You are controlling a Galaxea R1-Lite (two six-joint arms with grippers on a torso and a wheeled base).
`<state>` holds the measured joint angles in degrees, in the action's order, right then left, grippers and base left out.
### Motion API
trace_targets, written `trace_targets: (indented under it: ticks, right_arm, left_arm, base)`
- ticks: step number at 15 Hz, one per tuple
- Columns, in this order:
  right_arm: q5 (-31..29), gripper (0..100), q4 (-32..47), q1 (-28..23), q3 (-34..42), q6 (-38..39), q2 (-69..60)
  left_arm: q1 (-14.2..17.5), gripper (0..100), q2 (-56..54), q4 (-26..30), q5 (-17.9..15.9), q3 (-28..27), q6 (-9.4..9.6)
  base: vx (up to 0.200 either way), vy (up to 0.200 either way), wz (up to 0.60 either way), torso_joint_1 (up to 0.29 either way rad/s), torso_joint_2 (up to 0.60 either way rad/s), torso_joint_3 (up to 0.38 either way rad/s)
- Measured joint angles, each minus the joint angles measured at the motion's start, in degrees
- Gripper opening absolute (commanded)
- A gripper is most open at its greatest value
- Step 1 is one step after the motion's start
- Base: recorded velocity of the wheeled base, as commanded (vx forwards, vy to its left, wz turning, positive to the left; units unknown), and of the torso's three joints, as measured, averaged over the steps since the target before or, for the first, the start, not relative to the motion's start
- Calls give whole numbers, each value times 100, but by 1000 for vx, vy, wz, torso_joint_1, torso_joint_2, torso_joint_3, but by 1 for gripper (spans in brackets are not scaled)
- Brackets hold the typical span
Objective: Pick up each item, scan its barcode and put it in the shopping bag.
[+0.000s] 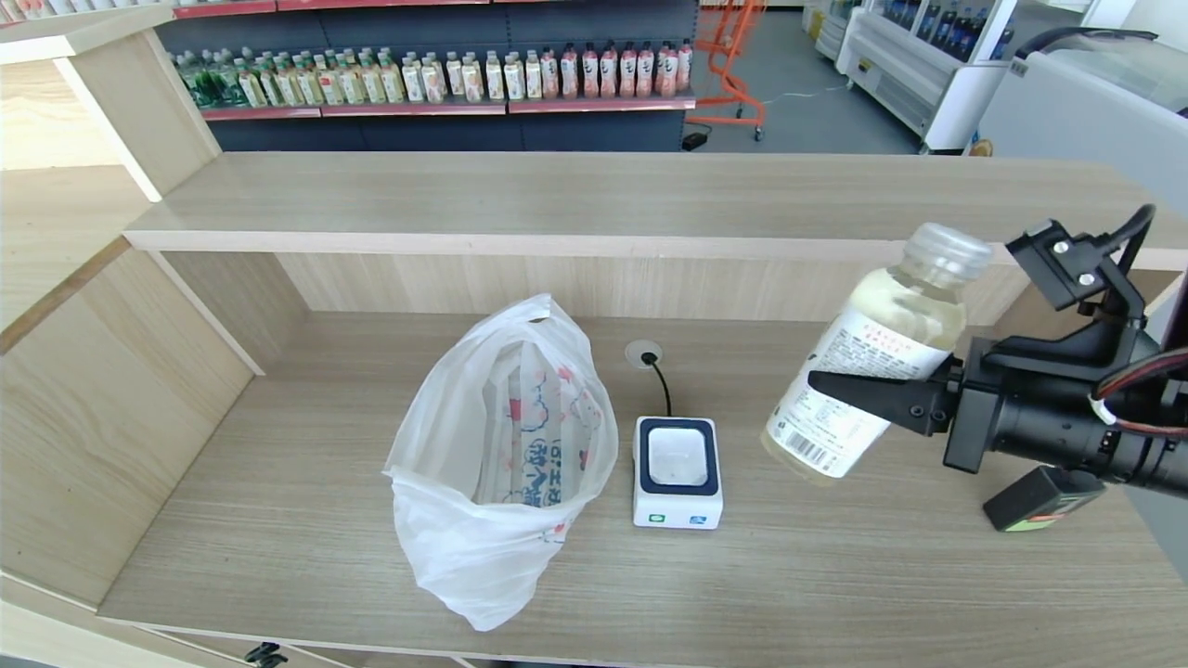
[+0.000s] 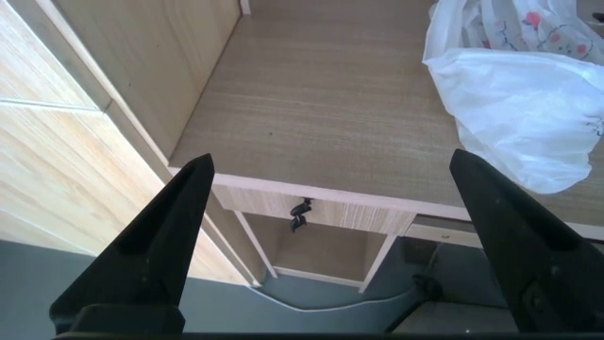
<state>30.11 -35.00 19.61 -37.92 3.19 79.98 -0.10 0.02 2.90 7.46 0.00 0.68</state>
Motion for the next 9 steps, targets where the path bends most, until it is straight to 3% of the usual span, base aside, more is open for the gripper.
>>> trace_targets:
  ticks: [3, 9]
  right_arm:
    - [-55, 0, 18, 56, -190, 466, 13]
    - [-764, 0, -99, 430, -430, 1268, 599]
  left_arm:
    - [-9, 100, 0, 0, 0, 0, 0]
    - [2, 100, 0, 0, -2, 0, 10]
  base:
    - [0, 200, 0, 10, 4, -4]
    - [0, 0, 0, 0, 0, 0]
